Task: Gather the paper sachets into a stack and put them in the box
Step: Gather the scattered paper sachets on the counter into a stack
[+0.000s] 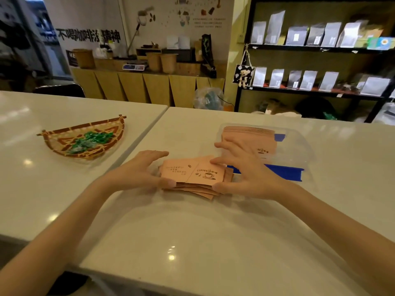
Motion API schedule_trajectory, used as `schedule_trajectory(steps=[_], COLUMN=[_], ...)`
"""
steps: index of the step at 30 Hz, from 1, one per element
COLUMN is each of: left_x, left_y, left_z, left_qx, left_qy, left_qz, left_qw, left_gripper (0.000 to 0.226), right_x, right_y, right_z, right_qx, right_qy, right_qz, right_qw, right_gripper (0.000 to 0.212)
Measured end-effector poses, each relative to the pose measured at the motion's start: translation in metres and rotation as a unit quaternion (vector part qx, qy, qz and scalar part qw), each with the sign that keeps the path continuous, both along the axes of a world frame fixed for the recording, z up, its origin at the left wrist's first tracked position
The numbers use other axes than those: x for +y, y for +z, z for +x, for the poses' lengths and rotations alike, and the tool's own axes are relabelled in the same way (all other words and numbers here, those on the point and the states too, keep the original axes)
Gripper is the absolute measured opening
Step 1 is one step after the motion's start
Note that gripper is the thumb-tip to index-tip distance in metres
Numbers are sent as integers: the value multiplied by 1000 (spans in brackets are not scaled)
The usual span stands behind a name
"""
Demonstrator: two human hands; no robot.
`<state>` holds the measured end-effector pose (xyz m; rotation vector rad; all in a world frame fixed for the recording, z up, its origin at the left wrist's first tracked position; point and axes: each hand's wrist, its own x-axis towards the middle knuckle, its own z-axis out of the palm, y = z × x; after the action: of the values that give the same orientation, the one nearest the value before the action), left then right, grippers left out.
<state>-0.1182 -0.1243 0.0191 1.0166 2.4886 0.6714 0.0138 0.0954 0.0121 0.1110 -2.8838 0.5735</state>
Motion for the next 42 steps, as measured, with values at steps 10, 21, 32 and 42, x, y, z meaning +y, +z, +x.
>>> schedule_trajectory(steps=[10,21,32,42], left_x=[25,61,72,49], left_y=[21,33,35,31], left_z=[-37,-57,-52,-37], left_qx=[-33,-80,-109,-105], left_qy=[-53,-111,-105,-105], left_qz=[-76,-231,-290,-197], left_qw=[995,963,945,969], left_gripper=[87,70,59,53], right_x=[17,-2,-14,-20], right_y=[48,55,58,59], right_z=[-47,-103,-103,-74], right_qx=[-134,-389,-398,-314], right_qy=[69,104,105,84], right_qz=[117,186,184,193], right_qw=[982,896,892,926], right_gripper=[64,73,64,57])
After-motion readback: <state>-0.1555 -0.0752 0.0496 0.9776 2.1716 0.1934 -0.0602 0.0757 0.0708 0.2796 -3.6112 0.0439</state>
